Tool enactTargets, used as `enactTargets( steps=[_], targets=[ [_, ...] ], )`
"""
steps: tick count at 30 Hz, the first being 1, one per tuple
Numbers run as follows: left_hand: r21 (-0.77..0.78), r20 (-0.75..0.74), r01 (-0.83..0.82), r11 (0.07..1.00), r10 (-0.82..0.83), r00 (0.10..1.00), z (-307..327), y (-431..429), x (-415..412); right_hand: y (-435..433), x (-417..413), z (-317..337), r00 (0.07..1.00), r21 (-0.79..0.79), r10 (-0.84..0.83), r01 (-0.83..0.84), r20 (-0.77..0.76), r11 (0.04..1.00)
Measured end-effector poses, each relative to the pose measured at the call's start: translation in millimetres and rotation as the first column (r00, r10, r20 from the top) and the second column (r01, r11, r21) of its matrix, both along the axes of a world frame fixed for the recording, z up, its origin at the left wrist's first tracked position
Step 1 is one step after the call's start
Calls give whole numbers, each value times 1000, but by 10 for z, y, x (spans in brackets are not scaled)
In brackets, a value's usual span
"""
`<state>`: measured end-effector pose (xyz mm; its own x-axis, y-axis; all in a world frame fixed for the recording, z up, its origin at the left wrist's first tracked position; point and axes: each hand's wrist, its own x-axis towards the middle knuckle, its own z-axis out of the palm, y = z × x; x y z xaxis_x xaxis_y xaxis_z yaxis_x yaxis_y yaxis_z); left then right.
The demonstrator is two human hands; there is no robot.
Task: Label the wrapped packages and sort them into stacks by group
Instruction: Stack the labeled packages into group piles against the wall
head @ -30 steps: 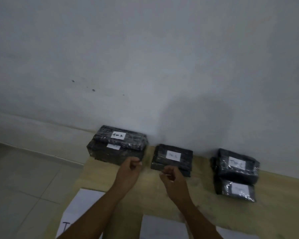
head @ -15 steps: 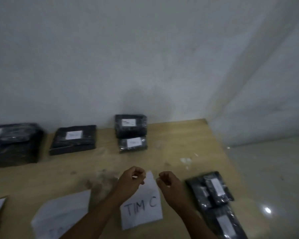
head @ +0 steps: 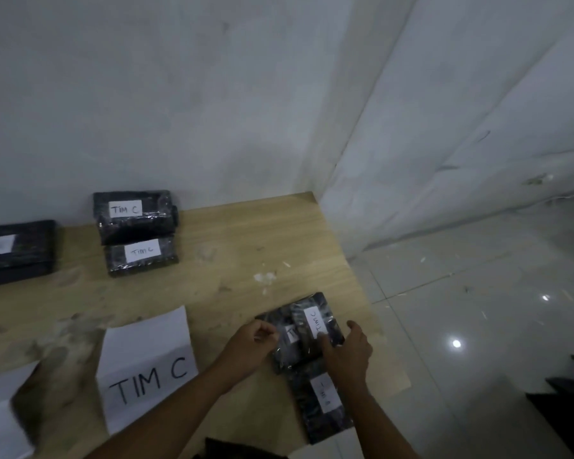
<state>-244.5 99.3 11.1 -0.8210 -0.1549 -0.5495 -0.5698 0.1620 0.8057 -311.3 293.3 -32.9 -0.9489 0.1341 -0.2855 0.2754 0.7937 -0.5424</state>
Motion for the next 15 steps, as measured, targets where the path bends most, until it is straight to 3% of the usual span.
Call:
enactTargets(
  steps=[3,9,15],
  targets=[
    [-25,0,1,1000,-1,1000,2,64,-28,83,-94,-105,996,-25,-14,17,91,1000],
    [-45,17,-8,999,9,1000,-36,53,-81,63,-165,-137,997,-16,-40,41,66,999],
    [-43,-10,-47,998,47,999,-50,-30,-103,12,-170,18,998,-349,27,-7,53,937]
  ],
)
